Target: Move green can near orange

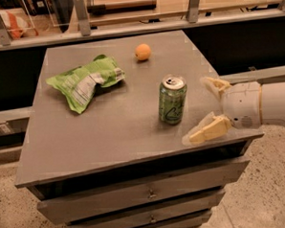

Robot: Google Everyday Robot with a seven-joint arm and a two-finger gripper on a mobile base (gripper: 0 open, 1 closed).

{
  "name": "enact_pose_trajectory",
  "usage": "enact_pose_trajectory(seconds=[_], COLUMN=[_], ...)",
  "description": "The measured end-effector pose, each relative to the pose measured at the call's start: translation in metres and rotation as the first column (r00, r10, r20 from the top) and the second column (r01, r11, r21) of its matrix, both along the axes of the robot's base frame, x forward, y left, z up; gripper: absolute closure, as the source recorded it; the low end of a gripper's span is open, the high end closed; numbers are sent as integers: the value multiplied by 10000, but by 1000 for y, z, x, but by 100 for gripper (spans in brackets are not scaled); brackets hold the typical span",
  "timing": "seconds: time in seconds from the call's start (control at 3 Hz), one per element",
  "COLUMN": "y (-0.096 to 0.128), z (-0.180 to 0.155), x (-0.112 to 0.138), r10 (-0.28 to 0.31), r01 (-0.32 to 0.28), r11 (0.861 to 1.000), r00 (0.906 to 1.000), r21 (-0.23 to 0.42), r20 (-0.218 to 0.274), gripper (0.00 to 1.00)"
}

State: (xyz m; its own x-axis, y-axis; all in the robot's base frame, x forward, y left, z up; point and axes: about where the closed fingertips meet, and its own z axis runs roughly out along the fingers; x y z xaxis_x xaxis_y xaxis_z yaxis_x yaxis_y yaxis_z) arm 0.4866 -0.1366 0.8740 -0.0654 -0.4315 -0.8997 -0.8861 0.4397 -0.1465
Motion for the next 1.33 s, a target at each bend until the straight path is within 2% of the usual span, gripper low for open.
enact_pose_trajectory(seconds=[1.0, 1.33], y=[33, 43], z=[-12, -12], x=[38, 44], r10=[943, 1164], r01=[-996, -1260], r11=[9851, 9743], r00=[9946, 9913], r21=[1403, 1869], r20=[445, 618], gripper=[0, 13])
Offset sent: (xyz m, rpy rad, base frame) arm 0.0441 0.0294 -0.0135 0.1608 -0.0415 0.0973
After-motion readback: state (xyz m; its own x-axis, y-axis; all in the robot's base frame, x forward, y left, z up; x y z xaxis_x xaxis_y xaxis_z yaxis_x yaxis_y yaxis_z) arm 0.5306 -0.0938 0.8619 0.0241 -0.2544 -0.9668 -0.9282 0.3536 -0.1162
